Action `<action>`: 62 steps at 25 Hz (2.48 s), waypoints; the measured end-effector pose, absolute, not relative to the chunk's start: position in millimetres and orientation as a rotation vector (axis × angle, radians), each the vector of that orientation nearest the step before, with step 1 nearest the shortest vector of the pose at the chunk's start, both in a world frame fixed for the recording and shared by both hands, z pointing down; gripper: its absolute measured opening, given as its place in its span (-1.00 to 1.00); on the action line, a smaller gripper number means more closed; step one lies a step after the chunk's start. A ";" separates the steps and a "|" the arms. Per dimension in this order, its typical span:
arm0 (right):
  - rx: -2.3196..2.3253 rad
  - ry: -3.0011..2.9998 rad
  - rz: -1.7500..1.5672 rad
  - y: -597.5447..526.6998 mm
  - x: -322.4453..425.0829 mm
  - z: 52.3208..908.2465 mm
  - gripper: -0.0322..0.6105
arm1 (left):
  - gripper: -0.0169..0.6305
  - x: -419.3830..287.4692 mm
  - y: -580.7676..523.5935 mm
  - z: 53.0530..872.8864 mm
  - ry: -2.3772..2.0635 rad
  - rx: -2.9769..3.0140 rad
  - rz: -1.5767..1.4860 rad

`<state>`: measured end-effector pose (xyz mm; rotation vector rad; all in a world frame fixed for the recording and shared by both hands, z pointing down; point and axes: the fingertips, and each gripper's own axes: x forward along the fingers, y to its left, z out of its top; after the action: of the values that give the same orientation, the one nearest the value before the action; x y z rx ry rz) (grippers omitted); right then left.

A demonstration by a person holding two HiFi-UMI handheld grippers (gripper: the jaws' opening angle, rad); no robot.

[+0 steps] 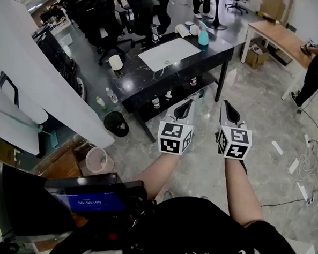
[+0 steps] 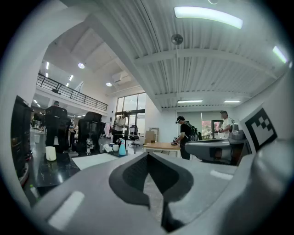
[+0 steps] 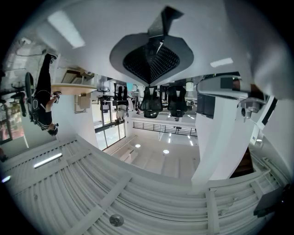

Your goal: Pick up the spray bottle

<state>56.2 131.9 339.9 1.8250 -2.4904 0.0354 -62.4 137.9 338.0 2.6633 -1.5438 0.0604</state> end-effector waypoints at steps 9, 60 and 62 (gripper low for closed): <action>1.832 -2.501 0.018 121.2 59.9 334.9 -0.82 | -0.95 -60.2 132.5 340.4 -1.583 2.652 0.079; 1.349 -2.630 0.157 -682.2 29.9 468.0 0.03 | -0.95 -36.0 -647.2 421.8 -1.538 2.495 0.147; 1.299 -2.650 0.153 -691.3 25.8 469.4 0.06 | -0.95 -34.6 -655.3 425.0 -1.550 2.479 0.154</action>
<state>25.8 -691.3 469.4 1.2991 -2.6502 0.1527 -34.6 -655.3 425.0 2.4791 -1.5504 0.1539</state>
